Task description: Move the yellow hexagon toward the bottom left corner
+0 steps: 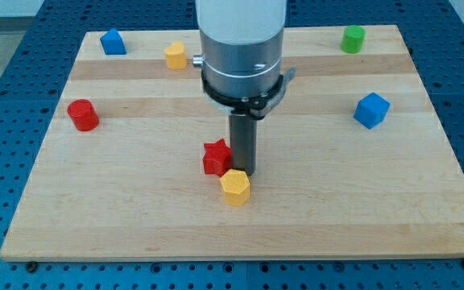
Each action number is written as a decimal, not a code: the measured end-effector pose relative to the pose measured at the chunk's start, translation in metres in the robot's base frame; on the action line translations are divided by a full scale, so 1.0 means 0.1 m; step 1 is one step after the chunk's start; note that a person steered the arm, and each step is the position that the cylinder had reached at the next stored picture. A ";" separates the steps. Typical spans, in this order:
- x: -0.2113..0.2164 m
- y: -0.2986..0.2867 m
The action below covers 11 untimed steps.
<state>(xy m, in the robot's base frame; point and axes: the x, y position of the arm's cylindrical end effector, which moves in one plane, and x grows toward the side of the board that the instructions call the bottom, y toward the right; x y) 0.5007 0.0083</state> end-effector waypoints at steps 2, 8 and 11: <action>0.14 0.89; 0.43 -1.04; 0.05 -0.65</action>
<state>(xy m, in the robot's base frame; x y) 0.5058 -0.0562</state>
